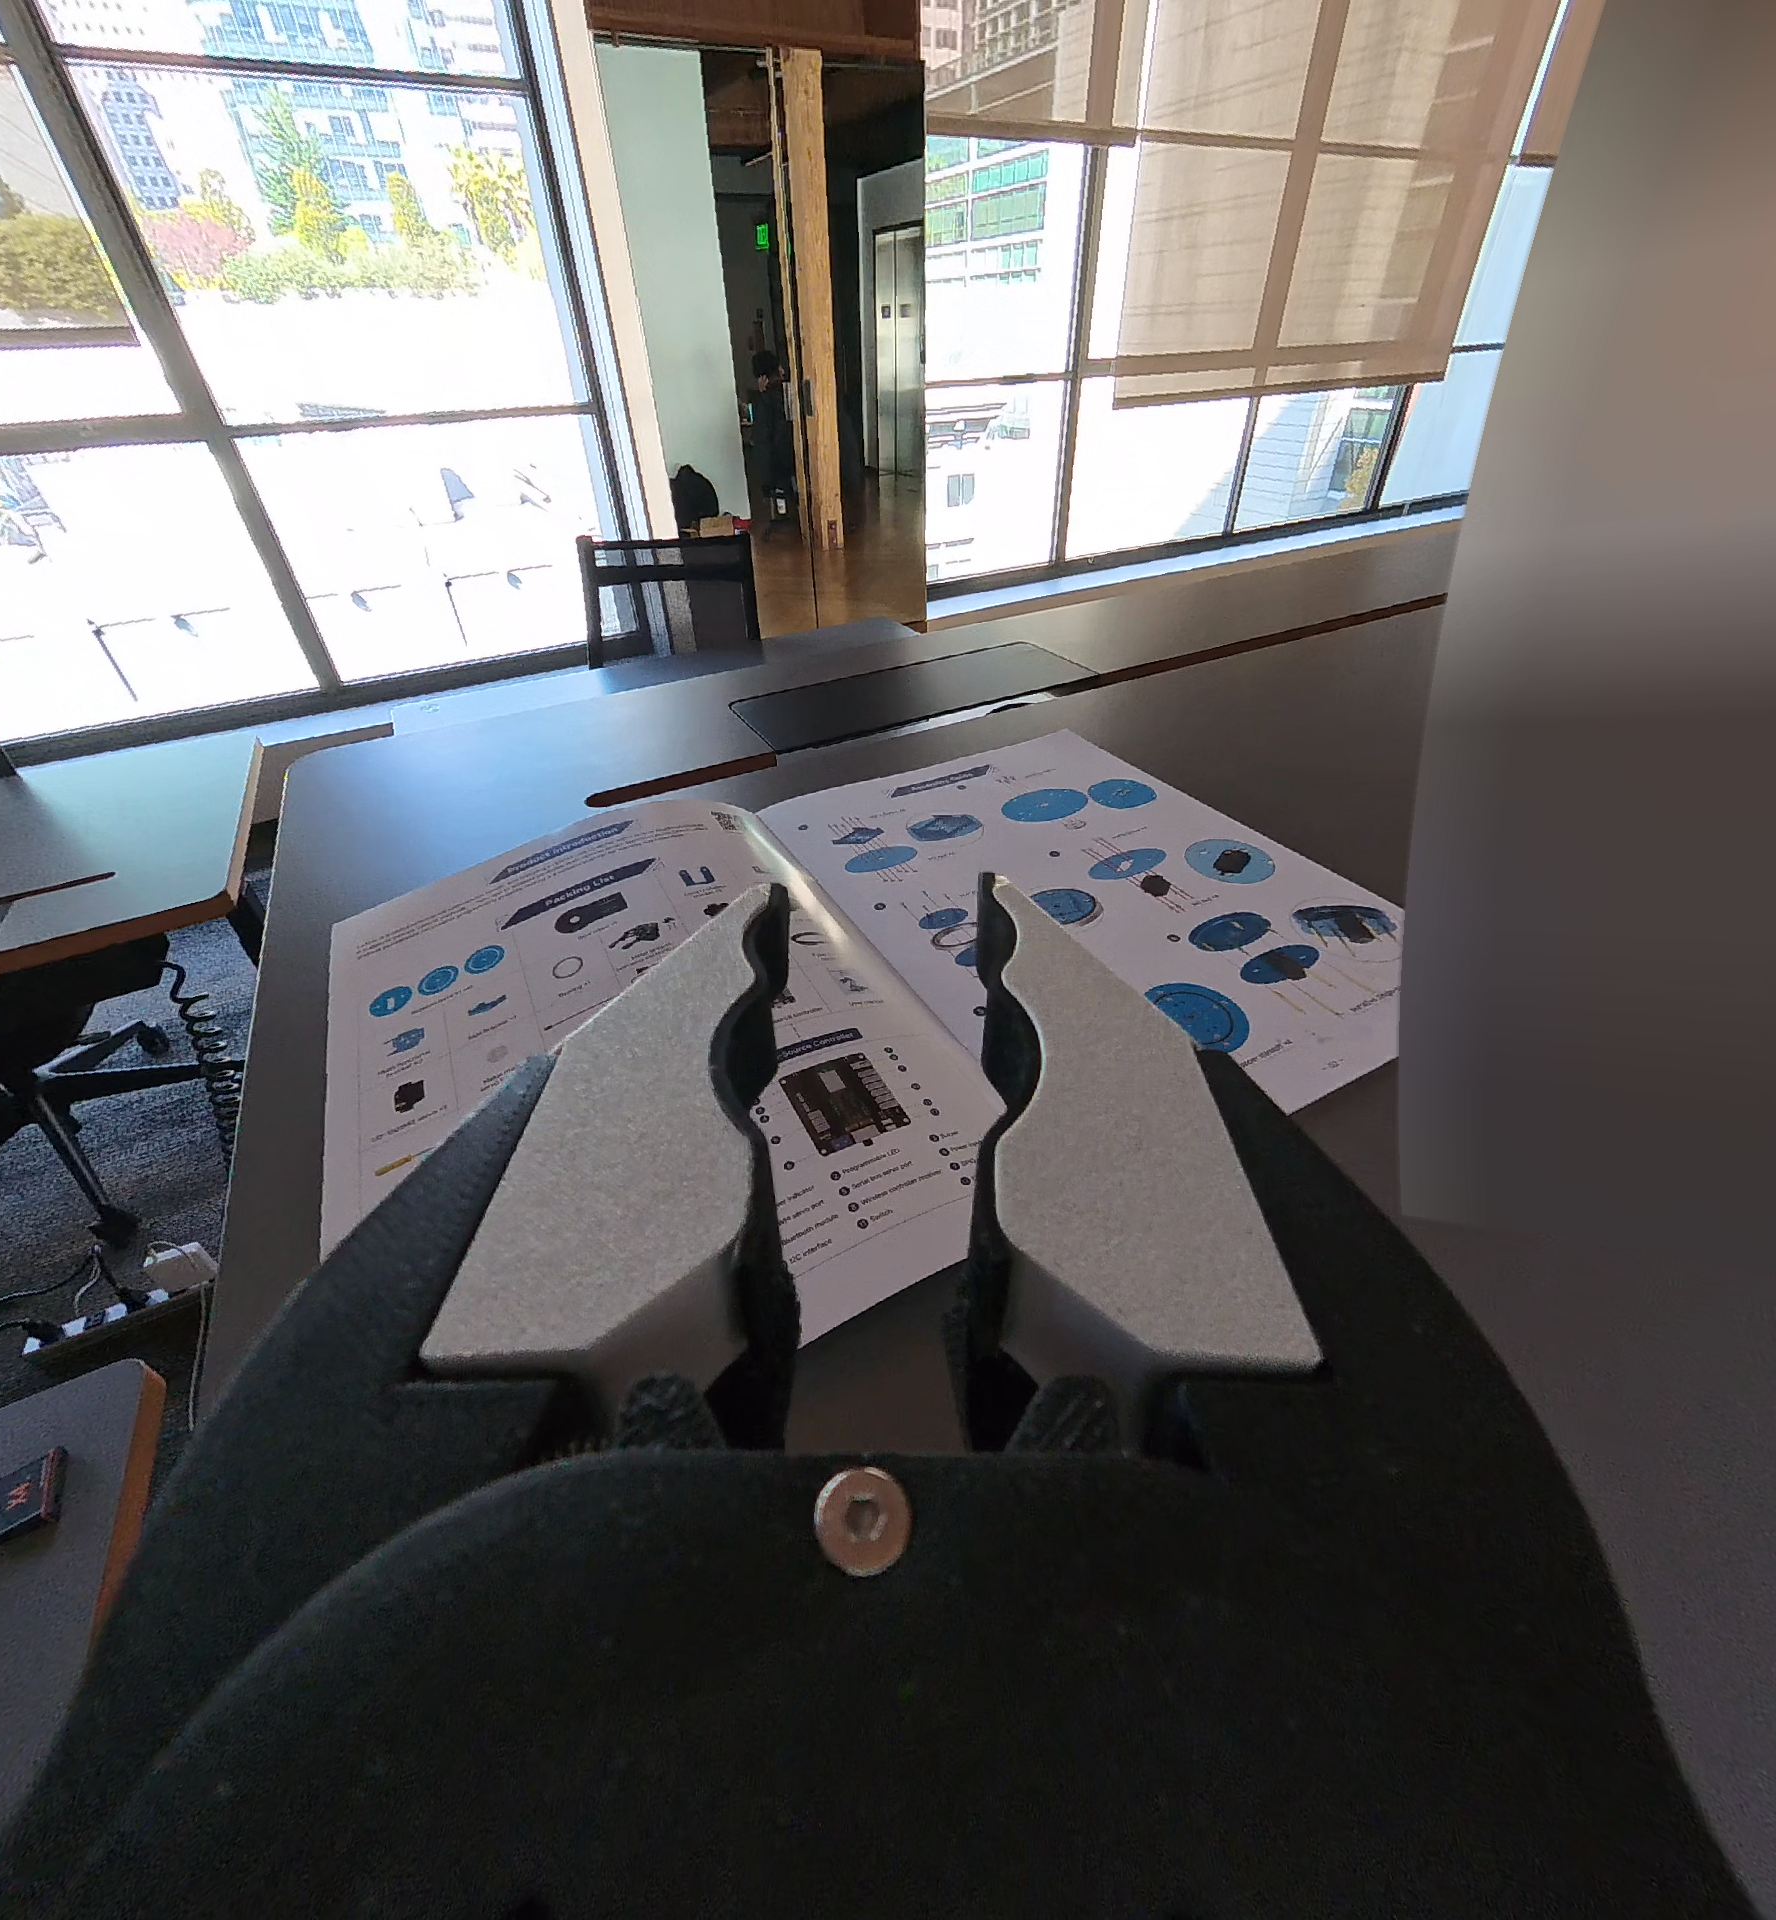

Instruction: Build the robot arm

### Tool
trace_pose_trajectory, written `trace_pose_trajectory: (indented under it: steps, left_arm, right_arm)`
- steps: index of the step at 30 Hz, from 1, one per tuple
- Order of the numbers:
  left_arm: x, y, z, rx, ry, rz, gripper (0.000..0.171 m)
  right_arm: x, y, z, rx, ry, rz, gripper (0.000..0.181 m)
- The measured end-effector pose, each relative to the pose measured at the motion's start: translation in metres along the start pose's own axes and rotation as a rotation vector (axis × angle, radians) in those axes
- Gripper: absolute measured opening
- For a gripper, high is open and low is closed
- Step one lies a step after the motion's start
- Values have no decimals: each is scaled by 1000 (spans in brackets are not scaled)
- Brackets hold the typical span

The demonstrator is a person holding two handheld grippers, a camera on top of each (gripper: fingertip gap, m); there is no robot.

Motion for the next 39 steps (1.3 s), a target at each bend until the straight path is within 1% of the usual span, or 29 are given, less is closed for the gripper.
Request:
trace_pose_trajectory:
  steps: [8,24,39]
  left_arm:
    - [-2,1,-3,2,-14,-8,34]
    - [-1,-3,-4,-14,-36,14,34]
    - [-3,-2,-6,-13,-45,7,35]
  right_arm:
    - [-2,-5,-4,20,-15,21,0]
    - [-4,-7,-7,-26,-27,44,0]
    - [-4,-7,-6,31,-12,27,0]
Point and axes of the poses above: each gripper's, where its closed fingertips meet, x back along the fingers, z out of its top, y = z × x across the jaws, the point moved 3 cm from there along x, back along the fingers, and after that the axes turned 10 degrees about -z, right-handed, at the moved point
